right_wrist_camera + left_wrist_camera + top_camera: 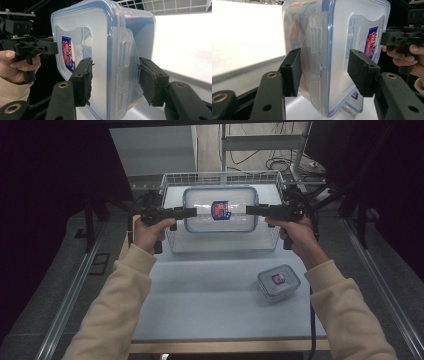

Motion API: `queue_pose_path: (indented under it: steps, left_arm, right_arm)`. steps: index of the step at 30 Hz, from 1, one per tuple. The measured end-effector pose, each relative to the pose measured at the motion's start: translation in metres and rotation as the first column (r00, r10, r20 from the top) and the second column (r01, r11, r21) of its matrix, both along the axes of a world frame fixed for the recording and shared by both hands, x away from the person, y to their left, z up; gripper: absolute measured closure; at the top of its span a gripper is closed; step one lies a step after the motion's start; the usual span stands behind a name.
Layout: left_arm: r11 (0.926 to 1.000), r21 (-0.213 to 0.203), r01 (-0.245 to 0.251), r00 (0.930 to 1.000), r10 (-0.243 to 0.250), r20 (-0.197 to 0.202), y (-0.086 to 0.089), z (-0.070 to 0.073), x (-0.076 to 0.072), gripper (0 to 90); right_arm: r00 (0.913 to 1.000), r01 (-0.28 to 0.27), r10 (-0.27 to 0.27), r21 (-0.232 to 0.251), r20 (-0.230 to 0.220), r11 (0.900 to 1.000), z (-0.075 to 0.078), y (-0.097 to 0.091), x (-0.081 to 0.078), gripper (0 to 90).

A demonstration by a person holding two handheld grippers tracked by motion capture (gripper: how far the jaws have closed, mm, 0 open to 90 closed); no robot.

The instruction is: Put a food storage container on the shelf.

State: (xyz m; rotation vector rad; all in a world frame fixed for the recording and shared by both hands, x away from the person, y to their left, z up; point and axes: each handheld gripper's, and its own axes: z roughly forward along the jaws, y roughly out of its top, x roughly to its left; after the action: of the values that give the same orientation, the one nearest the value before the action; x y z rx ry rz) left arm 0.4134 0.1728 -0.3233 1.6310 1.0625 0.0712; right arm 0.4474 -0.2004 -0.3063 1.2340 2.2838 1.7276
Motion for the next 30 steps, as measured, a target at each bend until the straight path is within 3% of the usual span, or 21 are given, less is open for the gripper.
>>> queue_pose_path:
  steps: [8, 19, 30]
  left_arm:
    - [1.0, 0.003, 0.008, 0.9999, -0.008, -0.008, -0.002, 0.006, 0.027, 46.5]
    - [0.9999, 0.012, 0.007, 0.9993, -0.007, -0.036, 0.0, 0.008, 0.064, 46.5]
    - [1.0, -0.005, 0.002, 0.9986, -0.002, -0.053, -0.002, 0.008, 0.074, 46.5]
  right_arm:
    - [1.0, 0.005, -0.005, -0.003, -0.008, 1.0, 0.006, -0.003, 0.021, 46.9]
    - [0.9993, 0.003, -0.003, 0.0, -0.037, 1.0, 0.009, -0.001, 0.063, 46.8]
    - [0.9976, 0.01, -0.01, 0.005, -0.069, 0.9999, 0.009, -0.003, 0.075, 46.6]
